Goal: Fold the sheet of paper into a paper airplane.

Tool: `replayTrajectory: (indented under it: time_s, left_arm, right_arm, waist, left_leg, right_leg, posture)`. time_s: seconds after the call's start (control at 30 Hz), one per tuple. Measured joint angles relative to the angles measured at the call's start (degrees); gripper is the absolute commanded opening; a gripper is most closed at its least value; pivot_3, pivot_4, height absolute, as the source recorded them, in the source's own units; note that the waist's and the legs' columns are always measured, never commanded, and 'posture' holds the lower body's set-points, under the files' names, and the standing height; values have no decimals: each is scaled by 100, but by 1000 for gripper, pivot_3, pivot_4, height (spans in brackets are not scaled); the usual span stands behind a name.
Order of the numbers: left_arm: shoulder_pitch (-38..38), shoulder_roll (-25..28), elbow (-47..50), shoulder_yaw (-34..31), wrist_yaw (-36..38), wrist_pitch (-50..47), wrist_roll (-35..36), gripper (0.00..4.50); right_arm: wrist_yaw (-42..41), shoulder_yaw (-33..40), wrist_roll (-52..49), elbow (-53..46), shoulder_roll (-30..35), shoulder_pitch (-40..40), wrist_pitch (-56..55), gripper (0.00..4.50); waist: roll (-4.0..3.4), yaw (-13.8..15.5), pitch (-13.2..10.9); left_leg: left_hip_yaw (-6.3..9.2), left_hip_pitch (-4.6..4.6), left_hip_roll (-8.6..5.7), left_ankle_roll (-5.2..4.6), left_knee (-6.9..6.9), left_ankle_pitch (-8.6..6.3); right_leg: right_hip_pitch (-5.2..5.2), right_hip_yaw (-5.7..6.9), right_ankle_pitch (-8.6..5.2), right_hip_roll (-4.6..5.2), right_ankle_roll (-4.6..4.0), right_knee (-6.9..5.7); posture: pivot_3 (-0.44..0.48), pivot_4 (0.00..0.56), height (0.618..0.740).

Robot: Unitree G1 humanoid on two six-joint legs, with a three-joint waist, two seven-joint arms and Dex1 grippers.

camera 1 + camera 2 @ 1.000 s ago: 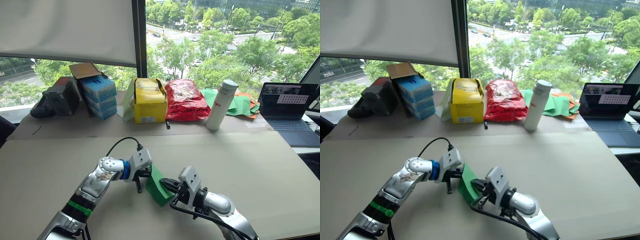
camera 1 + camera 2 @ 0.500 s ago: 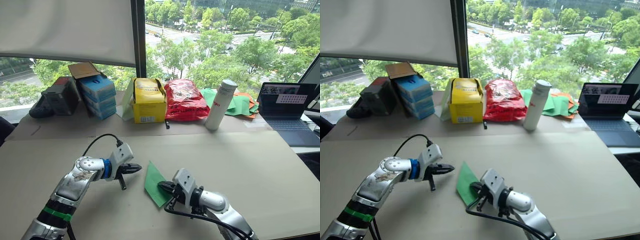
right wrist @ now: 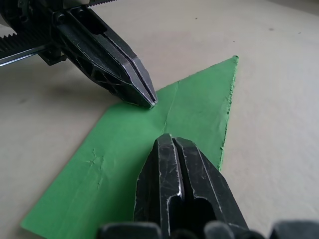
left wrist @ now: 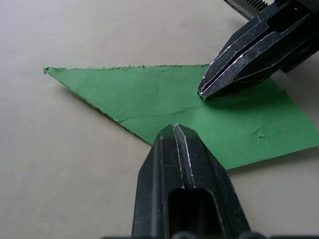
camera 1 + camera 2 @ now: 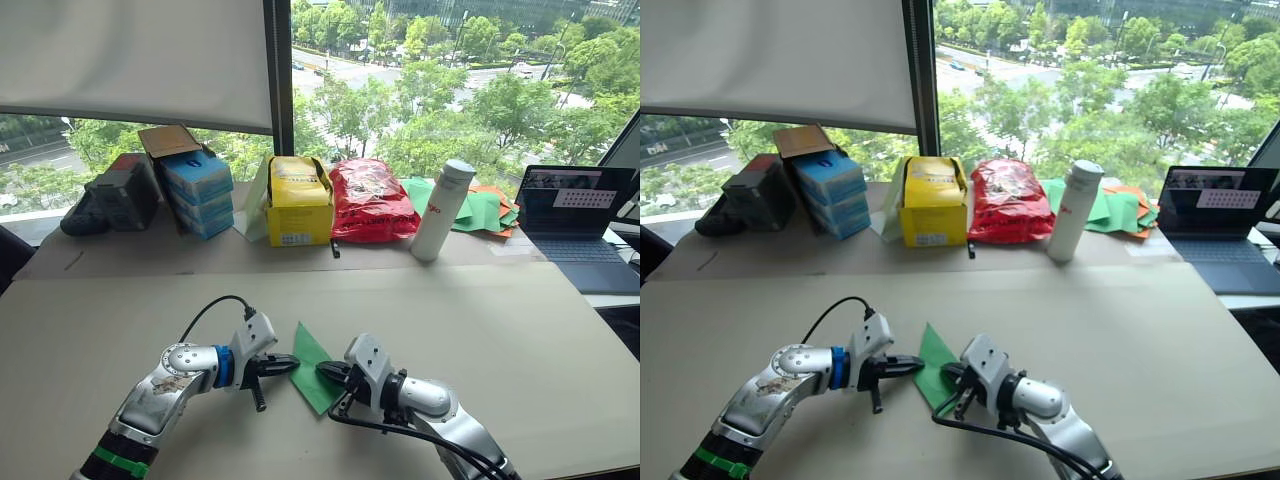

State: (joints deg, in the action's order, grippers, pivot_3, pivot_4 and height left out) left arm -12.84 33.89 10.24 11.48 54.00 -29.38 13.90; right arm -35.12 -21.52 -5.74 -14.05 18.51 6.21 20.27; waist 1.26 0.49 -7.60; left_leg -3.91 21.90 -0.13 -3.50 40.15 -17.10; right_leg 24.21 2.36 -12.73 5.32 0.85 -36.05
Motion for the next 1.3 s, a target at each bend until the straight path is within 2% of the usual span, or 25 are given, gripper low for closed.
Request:
replayTrajectory:
  time_s: [0.2,0.37,0.5,0.8,1.3]
  left_arm:
    - [-9,-16,-37,158,-51,297,-181,14]
    - [-52,23,-101,188,17,390,-203,14]
    - [-90,37,-151,202,52,432,-231,14]
    - [-263,38,-298,227,61,451,-278,14]
    - [-557,133,-642,231,194,591,-376,14]
  right_arm:
    - [-19,52,-8,-9,47,126,165,0]
    - [-87,465,-6,-7,427,225,299,0]
    - [-155,473,15,-26,575,224,321,0]
    - [-692,90,71,-883,1346,-31,620,0]
    - [-1113,-497,219,-1023,1301,339,849,0]
  waist:
    - [0,8,0]
    - [0,10,0]
    - [-1,6,1]
    - [-1,15,1]
    - [0,-23,1]
  left_leg:
    - [0,-2,0,0,0,0]
    - [-1,-2,0,-4,0,-2]
    - [-1,-6,1,-4,-1,-2]
    - [-1,-6,1,-11,1,-6]
    - [-2,-9,2,-9,1,-5]
  right_leg:
    - [-2,0,0,1,-1,0]
    - [-2,0,1,1,0,1]
    - [-5,-1,0,-1,-1,-1]
    - [-7,3,0,-2,0,2]
    - [-5,13,0,-11,0,2]
  posture:
    - [0,150,740]
    - [0,150,740]
    - [0,150,740]
    - [0,150,740]
    - [0,150,740]
